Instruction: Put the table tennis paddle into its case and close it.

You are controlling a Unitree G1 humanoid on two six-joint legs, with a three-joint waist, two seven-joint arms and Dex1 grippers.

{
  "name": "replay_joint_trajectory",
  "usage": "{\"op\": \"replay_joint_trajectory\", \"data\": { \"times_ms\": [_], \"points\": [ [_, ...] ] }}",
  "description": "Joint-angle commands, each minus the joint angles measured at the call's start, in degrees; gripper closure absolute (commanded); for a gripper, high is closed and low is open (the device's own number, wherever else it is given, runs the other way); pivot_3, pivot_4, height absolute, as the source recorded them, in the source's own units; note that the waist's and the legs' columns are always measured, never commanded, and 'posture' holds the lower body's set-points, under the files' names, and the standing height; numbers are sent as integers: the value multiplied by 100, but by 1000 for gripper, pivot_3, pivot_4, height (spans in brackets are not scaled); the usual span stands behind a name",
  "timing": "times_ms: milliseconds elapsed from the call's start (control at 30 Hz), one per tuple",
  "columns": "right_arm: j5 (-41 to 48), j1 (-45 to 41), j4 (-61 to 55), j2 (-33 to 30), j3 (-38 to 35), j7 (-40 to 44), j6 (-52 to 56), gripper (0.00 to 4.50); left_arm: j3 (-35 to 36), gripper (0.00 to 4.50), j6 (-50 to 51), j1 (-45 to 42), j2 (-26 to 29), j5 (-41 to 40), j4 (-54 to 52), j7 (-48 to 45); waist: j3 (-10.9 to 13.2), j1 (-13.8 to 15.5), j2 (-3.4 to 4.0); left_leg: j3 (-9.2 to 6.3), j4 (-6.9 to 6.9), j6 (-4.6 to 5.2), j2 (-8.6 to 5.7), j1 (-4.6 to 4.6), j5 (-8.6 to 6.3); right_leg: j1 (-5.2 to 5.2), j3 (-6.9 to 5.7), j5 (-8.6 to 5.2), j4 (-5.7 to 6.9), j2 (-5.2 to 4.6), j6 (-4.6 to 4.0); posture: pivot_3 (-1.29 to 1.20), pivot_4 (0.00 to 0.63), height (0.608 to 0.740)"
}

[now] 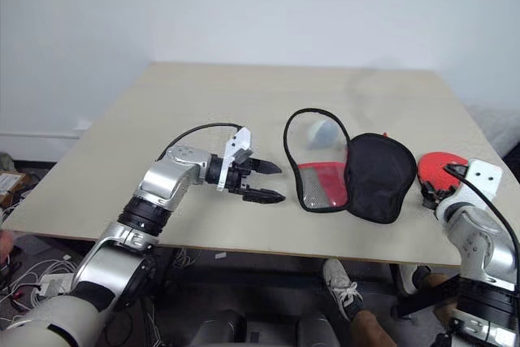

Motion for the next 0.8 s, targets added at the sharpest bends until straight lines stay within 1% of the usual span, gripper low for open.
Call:
{"op": "replay_joint_trajectory", "data": {
  "times_ms": [33, 133, 267, 600, 700, 733, 800],
  "points": [
    [-195, -297, 175, -198, -212, -172, 90, 667, -4, 0, -114, -151, -90, -7, -63, 27, 0, 3, 0, 0, 0, 0, 0, 0, 0, 0, 0, 0, 0, 0, 0, 0, 0, 740],
    [-151, -406, 421, -243, -435, -178, 381, 667, -58, 0, -152, -118, -151, -8, -82, 21, 0, 9, -1, 1, 1, 0, 0, 0, 0, 2, 1, 0, -1, 0, 0, 0, 0, 740],
    [-42, -477, 690, -272, -444, 118, 715, 667, -53, 0, -171, -139, -182, -8, -53, 44, 0, 9, 0, 4, 2, 1, -1, 0, 0, 2, 5, 0, -1, 0, 1, 0, 0, 740],
    [-147, -613, 1170, -300, -420, 268, 916, 667, 16, 0, -166, -81, -104, -23, -96, 114, 0, 2, 0, 5, 2, 1, -1, 0, 0, 3, 6, 0, -1, 0, 1, 0, 0, 740],
    [-276, -647, 1320, -265, -312, 242, 827, 1268, 6, 0, -186, -78, -118, -19, -88, 159, 0, 1, -6, 6, 3, 1, -1, 1, 0, 4, 6, 0, -1, 0, 1, 0, 0, 740],
    [-303, -663, 1342, -243, -291, 243, 804, 1533, 2, 0, -190, -73, -121, -18, -97, 173, -1, -2, -8, 6, 3, 1, -1, 1, 0, 4, 6, 0, -1, 0, 1, 0, 0, 740],
    [-341, -684, 1350, -209, -255, 283, 779, 2217, 3, 0, -194, -66, -122, -24, -117, 198, -1, -5, -9, 7, 3, 1, 0, 3, 0, 4, 8, 0, -1, 1, 1, 0, 0, 740]
  ]
}}
